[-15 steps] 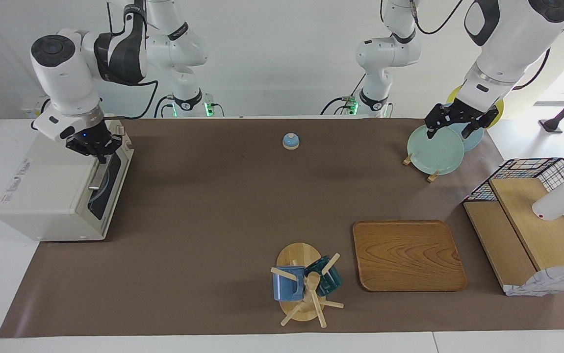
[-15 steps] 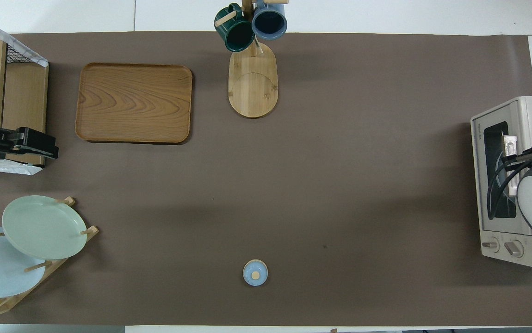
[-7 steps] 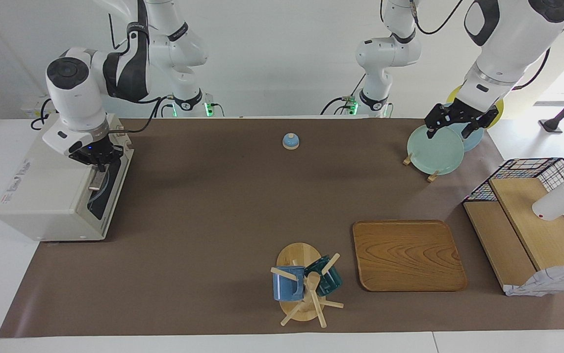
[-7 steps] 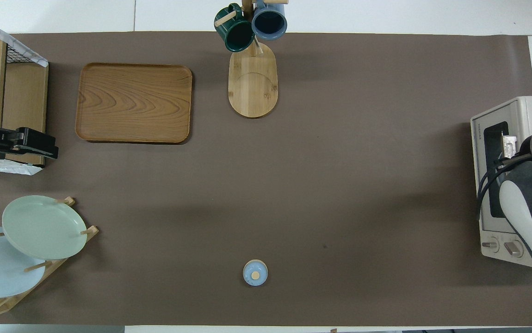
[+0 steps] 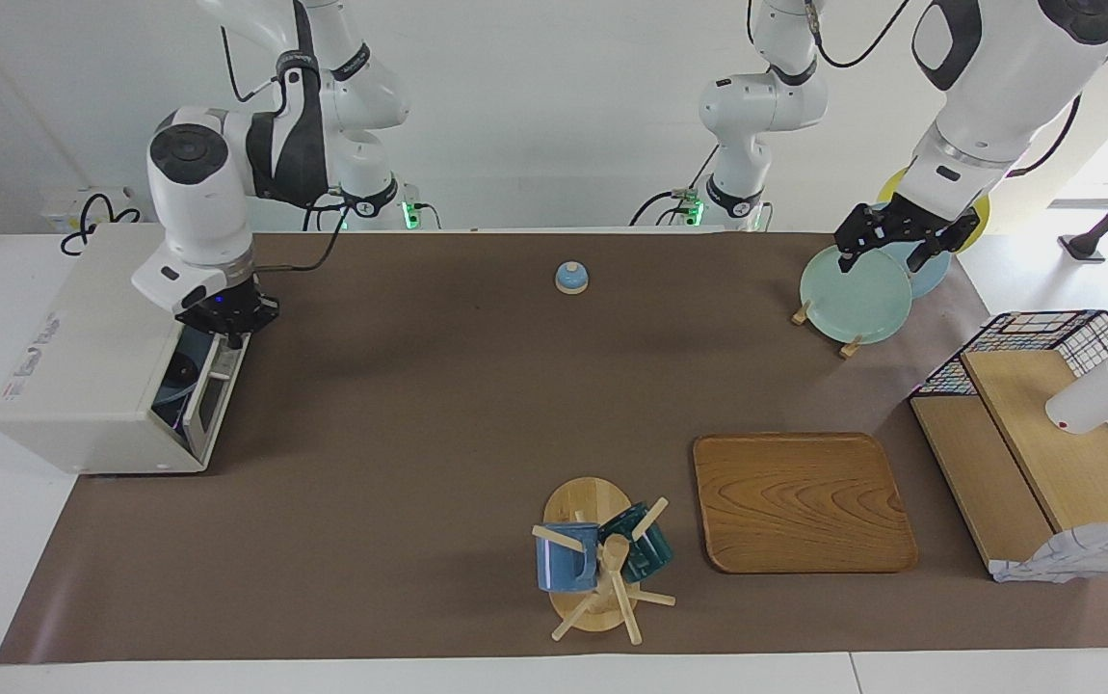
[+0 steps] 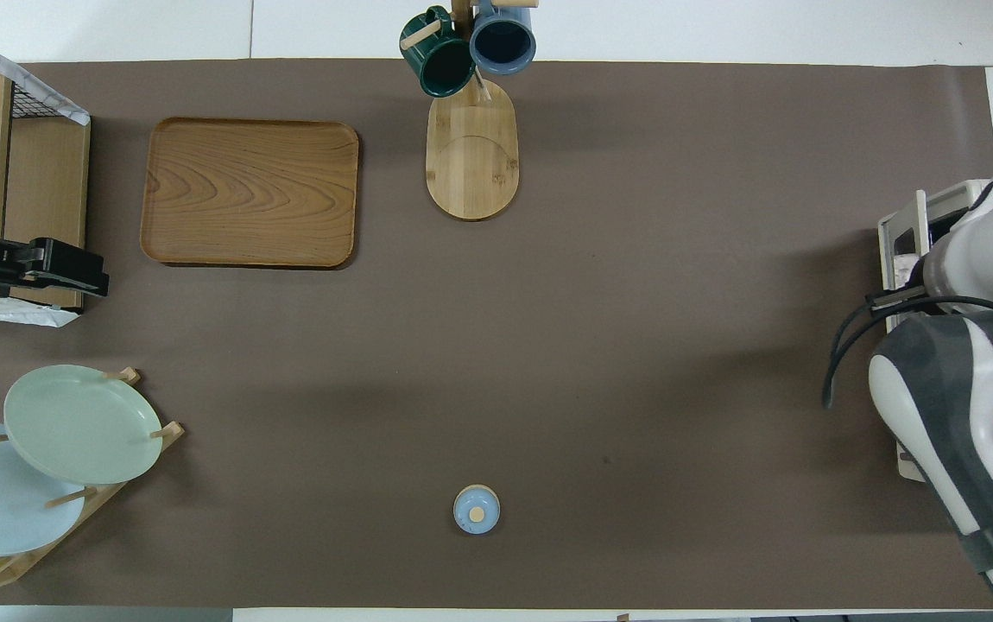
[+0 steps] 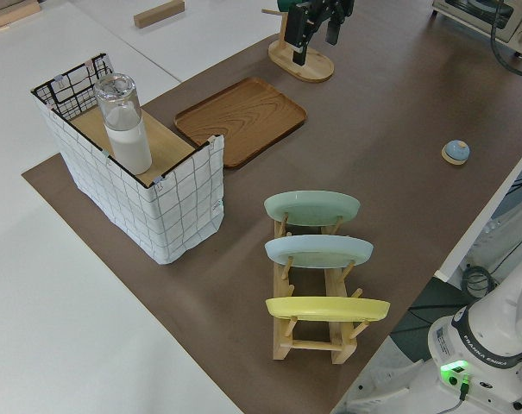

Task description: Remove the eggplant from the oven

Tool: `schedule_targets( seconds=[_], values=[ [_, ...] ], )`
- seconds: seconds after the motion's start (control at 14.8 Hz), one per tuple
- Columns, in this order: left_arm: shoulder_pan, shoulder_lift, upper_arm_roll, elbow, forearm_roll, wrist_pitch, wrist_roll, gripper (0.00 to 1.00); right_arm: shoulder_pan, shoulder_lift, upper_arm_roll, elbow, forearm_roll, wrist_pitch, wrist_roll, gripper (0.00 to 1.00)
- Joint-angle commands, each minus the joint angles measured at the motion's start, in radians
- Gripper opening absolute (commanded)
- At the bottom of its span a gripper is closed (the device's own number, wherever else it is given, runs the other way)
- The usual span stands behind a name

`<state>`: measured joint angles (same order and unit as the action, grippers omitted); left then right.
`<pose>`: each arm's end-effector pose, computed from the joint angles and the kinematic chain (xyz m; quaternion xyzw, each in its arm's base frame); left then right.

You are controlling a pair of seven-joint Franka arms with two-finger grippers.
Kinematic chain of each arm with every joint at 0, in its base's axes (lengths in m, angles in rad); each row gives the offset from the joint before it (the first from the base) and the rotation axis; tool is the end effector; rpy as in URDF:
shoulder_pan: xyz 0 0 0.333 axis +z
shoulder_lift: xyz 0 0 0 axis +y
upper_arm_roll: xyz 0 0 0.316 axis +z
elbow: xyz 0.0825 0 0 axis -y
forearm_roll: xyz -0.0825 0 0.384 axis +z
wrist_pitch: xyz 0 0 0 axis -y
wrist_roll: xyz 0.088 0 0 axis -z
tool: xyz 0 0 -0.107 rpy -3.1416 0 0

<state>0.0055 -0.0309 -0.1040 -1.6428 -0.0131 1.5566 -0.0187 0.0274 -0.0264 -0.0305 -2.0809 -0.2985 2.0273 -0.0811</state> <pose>0.5389 -0.0555 0.6063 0.9988 -0.0397 -0.0280 0.0033 0.5386 -0.0186 0.4384 0.9855 0.1059 -0.0190 0.1315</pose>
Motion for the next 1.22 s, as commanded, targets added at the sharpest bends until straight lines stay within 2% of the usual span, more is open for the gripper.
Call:
schedule_targets(
  seconds=[0.0, 0.2, 0.41, 0.74, 1.15],
  values=[
    [0.010, -0.004, -0.006, 0.000, 0.015, -0.001, 0.011, 1.00, -0.010, 0.068, -0.005, -0.050, -0.013, 0.152, 0.029, 0.00],
    [0.010, -0.004, -0.006, 0.000, 0.015, -0.001, 0.011, 1.00, -0.007, 0.075, -0.003, -0.108, 0.036, 0.249, 0.053, 0.00],
    [0.010, -0.004, -0.006, 0.000, 0.015, -0.001, 0.011, 1.00, -0.010, 0.126, -0.003, -0.120, 0.045, 0.310, 0.069, 0.00],
    [0.010, -0.004, -0.006, 0.000, 0.015, -0.001, 0.011, 1.00, -0.015, 0.190, -0.003, -0.119, 0.117, 0.321, 0.090, 0.00],
    [0.010, -0.004, -0.006, 0.000, 0.015, -0.001, 0.011, 1.00, -0.007, 0.198, -0.002, -0.119, 0.180, 0.326, 0.104, 0.00]
  ],
)
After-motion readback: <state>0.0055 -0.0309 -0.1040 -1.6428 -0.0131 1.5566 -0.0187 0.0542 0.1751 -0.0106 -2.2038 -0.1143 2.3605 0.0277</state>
